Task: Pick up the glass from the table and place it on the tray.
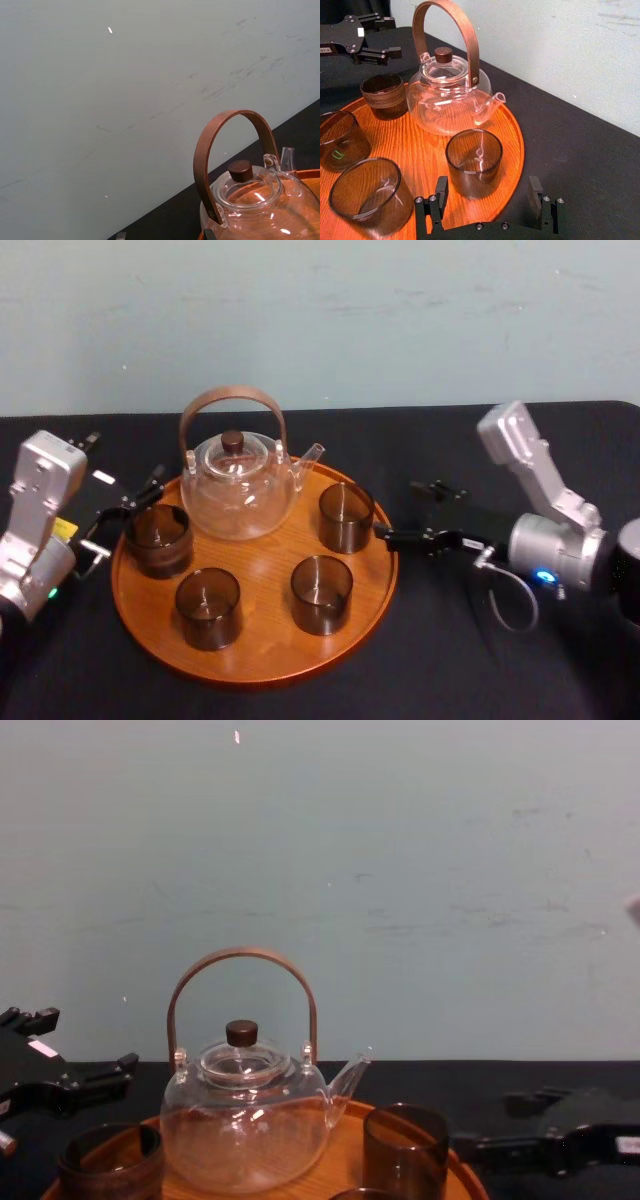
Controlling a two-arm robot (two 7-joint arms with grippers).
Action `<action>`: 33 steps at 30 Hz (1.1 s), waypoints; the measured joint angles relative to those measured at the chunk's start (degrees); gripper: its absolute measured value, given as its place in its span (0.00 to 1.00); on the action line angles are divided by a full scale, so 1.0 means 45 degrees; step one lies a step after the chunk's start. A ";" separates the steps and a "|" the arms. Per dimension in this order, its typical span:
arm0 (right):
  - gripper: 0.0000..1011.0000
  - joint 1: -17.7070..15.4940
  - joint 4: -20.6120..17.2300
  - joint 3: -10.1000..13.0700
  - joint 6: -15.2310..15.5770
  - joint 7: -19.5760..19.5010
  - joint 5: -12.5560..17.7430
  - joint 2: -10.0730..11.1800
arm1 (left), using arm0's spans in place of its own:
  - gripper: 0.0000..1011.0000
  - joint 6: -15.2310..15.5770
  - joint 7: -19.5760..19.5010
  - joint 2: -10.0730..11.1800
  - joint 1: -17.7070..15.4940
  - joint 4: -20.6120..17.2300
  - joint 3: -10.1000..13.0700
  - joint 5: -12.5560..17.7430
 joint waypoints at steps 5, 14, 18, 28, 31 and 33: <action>0.99 -0.0638 -0.0753 0.0430 -0.0116 -0.0094 0.0326 0.0592 | 0.99 0.0000 0.0000 0.0000 0.0000 0.0000 0.0000 -0.0001; 0.99 -0.1799 -0.1755 0.1383 -0.0636 -0.0597 0.0880 0.1374 | 0.99 0.0000 0.0000 0.0000 0.0000 0.0000 0.0000 0.0000; 0.99 -0.2144 -0.1956 0.1781 -0.0956 -0.1170 0.0911 0.1322 | 0.99 0.0000 0.0000 0.0000 0.0001 0.0000 0.0000 0.0000; 0.99 -0.2654 -0.1895 0.2477 -0.1606 -0.2994 0.0295 0.0359 | 0.99 0.0000 0.0000 0.0000 0.0000 0.0000 0.0000 -0.0001; 0.99 -0.2657 -0.1679 0.2575 -0.1745 -0.3297 0.0086 0.0080 | 0.99 0.0000 0.0000 0.0000 0.0000 0.0001 0.0000 0.0000; 0.99 -0.2628 -0.1497 0.2633 -0.1810 -0.3450 -0.0041 -0.0083 | 0.99 0.0000 0.0000 0.0000 0.0001 0.0000 0.0001 0.0000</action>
